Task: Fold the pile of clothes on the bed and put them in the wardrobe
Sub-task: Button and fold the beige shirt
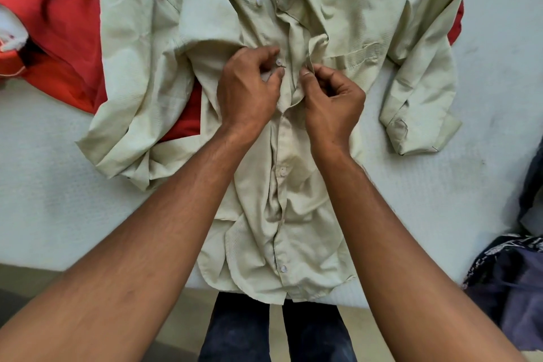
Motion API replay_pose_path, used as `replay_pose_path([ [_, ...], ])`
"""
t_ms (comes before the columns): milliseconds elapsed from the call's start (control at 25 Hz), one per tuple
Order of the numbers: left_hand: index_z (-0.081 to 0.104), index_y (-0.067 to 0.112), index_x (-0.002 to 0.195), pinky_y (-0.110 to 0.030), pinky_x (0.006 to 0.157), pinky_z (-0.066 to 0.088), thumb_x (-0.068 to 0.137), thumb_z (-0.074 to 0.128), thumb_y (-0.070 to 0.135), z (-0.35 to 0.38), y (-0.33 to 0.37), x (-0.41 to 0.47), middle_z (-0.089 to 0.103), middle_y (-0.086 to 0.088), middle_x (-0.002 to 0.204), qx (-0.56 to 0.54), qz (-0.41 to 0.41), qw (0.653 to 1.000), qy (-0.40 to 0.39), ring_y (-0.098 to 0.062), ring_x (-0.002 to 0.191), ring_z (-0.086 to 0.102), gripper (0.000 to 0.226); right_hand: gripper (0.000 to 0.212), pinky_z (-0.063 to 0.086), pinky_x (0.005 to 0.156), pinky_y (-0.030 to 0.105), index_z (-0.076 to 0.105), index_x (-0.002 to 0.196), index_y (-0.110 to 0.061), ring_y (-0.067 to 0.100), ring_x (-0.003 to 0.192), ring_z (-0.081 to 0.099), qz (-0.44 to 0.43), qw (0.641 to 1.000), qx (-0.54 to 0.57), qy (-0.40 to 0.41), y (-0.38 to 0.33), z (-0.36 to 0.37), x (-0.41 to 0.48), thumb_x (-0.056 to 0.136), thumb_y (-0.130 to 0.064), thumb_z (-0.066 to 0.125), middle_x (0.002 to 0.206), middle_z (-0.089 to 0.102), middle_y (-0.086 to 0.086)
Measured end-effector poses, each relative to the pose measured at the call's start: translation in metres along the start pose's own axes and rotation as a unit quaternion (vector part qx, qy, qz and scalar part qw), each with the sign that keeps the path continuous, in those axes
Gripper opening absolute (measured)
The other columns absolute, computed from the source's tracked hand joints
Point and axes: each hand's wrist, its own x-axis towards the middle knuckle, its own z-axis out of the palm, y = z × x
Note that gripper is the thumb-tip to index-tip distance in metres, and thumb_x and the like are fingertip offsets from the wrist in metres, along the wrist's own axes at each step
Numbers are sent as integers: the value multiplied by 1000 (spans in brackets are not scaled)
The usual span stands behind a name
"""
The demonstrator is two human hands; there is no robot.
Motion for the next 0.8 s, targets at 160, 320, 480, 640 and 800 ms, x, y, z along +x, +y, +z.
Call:
replay_pose_path([
  [160, 78, 22, 104, -17, 77, 52, 90, 70, 30, 0, -1, 7, 74, 7, 99, 41, 7, 999, -18, -4, 88, 66, 18, 11, 57, 80, 19, 81, 95, -9, 4, 84, 73, -59, 996, -74, 3, -1, 15, 1, 83, -8, 79, 87, 77, -4],
  [320, 77, 22, 95, -15, 74, 52, 89, 69, 24, -3, -4, 15, 73, 11, 90, 14, -27, 997, -64, -2, 82, 66, 11, 7, 58, 78, 26, 82, 87, -14, 3, 78, 71, -97, 986, -137, -23, 0, 25, 7, 82, -13, 77, 80, 76, -10],
  [480, 76, 15, 90, -23, 67, 58, 90, 69, 12, -6, 2, 18, 73, 3, 76, -107, -122, 982, -93, -6, 65, 69, 7, 9, 56, 76, 26, 83, 88, -13, 3, 79, 70, -115, 979, -157, -56, 7, 22, 15, 82, -15, 77, 83, 77, -7],
  [640, 76, 9, 90, -23, 64, 59, 90, 70, 5, -6, 7, 22, 75, -5, 76, -161, -189, 964, -96, -10, 60, 69, 7, 11, 52, 73, 17, 83, 92, -13, 3, 80, 69, -137, 973, -166, -81, 10, 19, 16, 86, -18, 76, 84, 77, -6],
  [800, 77, 10, 88, -26, 69, 61, 89, 71, 4, -5, 8, 23, 76, -5, 76, -174, -195, 960, -97, -11, 63, 71, 8, 13, 52, 75, 15, 83, 97, -12, 4, 82, 69, -145, 970, -172, -91, 13, 19, 14, 88, -17, 75, 88, 76, -6],
])
